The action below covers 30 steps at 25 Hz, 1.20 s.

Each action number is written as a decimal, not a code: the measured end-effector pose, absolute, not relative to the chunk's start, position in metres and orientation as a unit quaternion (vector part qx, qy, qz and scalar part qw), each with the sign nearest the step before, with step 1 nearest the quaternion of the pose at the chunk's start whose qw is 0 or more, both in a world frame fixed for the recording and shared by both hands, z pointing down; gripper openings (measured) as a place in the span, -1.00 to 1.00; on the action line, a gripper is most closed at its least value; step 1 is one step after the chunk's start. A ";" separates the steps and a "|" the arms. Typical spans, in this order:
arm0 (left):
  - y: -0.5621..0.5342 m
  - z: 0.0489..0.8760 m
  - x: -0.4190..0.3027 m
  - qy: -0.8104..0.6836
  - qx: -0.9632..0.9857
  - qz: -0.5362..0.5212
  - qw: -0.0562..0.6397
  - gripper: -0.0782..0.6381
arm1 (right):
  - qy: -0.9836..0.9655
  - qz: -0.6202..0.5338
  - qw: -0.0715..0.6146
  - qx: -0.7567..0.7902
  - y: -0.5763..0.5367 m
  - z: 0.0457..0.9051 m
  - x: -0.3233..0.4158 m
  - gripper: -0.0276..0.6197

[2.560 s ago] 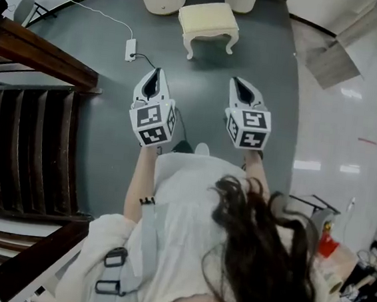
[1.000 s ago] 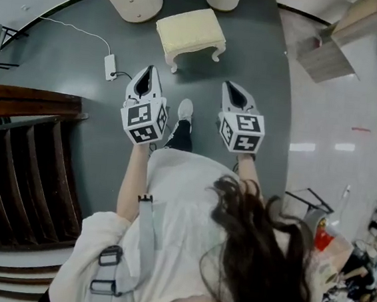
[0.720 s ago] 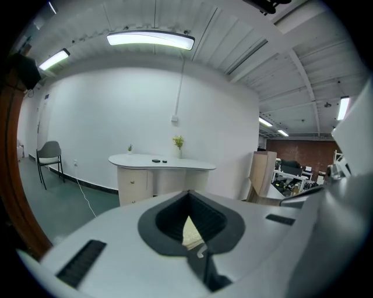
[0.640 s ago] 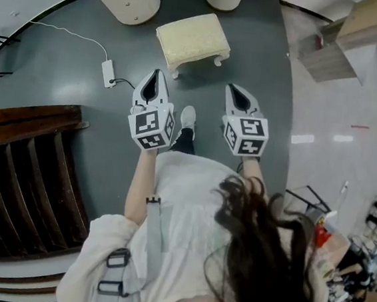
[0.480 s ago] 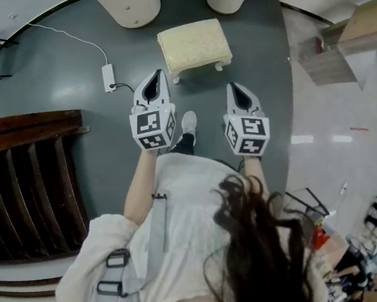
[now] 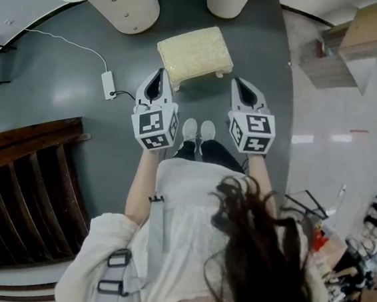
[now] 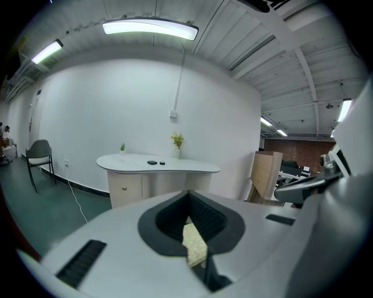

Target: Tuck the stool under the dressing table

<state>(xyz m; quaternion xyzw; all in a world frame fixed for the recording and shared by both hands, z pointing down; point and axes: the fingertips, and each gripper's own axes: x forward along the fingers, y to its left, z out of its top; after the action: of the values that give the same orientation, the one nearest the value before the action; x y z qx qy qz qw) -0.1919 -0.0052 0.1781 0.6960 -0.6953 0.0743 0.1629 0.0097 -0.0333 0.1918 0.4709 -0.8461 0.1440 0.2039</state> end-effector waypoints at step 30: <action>-0.026 0.173 -0.160 -0.674 0.717 0.067 0.164 0.11 | -0.872 0.157 0.173 0.431 -0.065 0.195 0.009 0.14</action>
<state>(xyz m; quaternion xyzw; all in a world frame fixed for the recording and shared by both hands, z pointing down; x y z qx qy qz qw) -0.1604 -0.0256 0.1732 0.7175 -0.6736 0.0665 0.1644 0.0093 -0.0645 0.1952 0.4306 -0.8717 0.1574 0.1733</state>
